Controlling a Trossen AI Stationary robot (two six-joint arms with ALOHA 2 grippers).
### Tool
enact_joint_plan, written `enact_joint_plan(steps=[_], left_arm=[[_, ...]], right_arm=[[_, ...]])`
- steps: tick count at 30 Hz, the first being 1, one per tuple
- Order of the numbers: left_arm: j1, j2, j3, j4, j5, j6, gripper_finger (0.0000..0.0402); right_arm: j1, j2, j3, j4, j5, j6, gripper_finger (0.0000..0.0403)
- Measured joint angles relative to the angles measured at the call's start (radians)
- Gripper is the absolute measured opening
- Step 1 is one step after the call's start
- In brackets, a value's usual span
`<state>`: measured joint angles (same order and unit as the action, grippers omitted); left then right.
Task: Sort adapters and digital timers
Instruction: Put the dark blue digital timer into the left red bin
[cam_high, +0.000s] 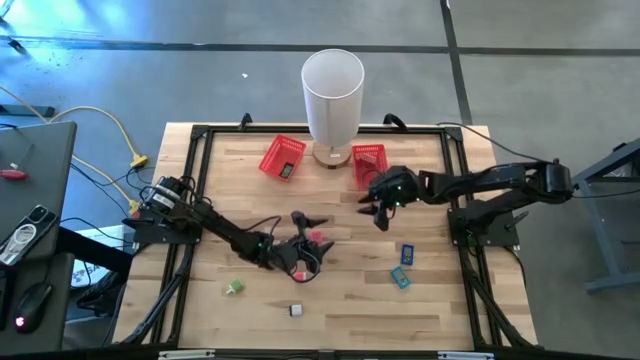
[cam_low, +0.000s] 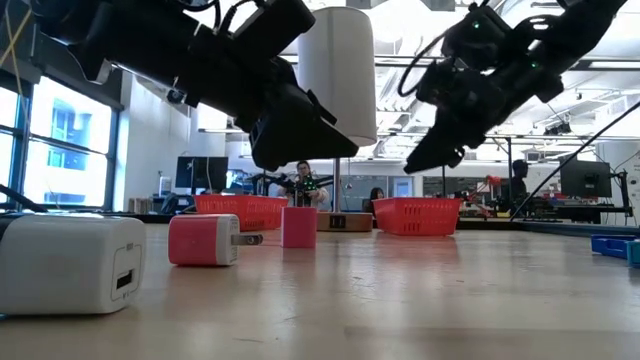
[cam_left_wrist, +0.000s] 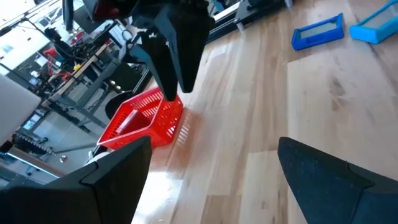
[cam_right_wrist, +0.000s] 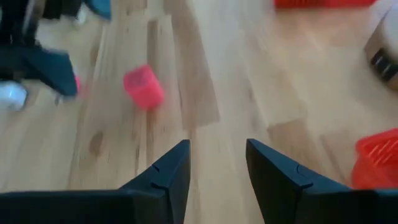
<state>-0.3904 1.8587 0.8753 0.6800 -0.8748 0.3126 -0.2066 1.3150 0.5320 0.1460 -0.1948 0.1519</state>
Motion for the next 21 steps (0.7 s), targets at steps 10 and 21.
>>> enact_joint_plan(steps=[10,21], left_arm=[[-0.006,0.0,0.0,-0.004,-0.018,0.0,0.0342],[-0.006,0.0,0.0,-0.008,-0.037,0.012,0.0342]], right_arm=[[0.031,0.001,0.0,-0.013,0.065,0.009,0.0146],[0.03,0.001,0.0,-0.007,0.092,0.002,0.0162]])
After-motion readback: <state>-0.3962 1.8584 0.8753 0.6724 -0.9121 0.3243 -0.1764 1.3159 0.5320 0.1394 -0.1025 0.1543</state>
